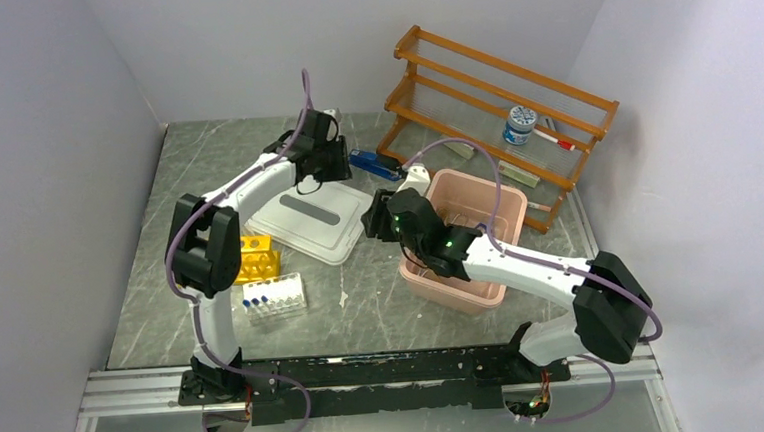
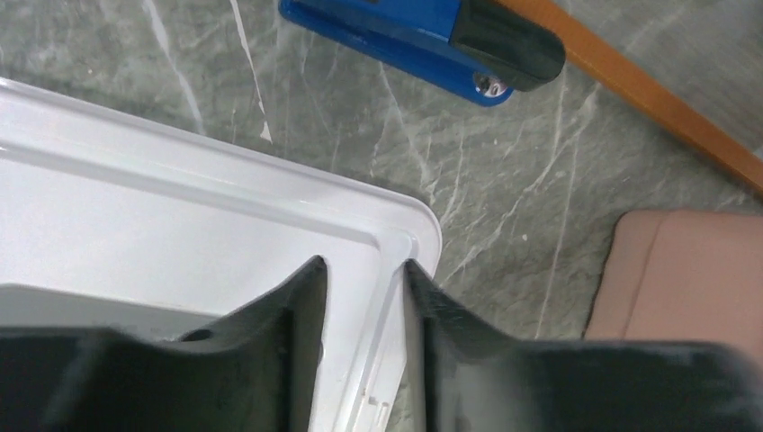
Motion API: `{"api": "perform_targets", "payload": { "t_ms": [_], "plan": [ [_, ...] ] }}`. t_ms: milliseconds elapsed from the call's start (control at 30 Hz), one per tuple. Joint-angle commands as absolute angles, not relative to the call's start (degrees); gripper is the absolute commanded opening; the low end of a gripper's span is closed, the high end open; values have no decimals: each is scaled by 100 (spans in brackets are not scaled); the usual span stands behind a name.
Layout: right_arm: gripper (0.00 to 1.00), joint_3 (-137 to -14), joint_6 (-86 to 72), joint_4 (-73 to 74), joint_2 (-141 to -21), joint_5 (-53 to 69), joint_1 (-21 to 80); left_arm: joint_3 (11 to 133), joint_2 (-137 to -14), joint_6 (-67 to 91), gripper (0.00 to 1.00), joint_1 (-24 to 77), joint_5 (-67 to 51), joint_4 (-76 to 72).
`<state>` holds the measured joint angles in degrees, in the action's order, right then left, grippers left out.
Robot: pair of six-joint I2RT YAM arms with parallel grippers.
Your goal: Organize the chemistry lab equipment
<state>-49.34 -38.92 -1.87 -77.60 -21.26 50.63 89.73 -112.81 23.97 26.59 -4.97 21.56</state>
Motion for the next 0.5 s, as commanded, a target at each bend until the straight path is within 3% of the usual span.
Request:
{"api": "perform_targets", "payload": {
  "t_ms": [0, 133, 467],
  "plan": [
    [53, -5027, -4075, -34, -7824, -2180, 5012, 8931, -11380, 2185, 48, 2902, 251, 2282],
    [53, -4924, -4113, -26, -7768, -2299, 4955, 9198, -11733, 2422, 62, 2957, 431, 2232],
    [53, -4689, -3864, -37, -7565, -2451, 4779, 10502, -13097, 3484, 60, 3050, 1620, 2804]
  ]
}}
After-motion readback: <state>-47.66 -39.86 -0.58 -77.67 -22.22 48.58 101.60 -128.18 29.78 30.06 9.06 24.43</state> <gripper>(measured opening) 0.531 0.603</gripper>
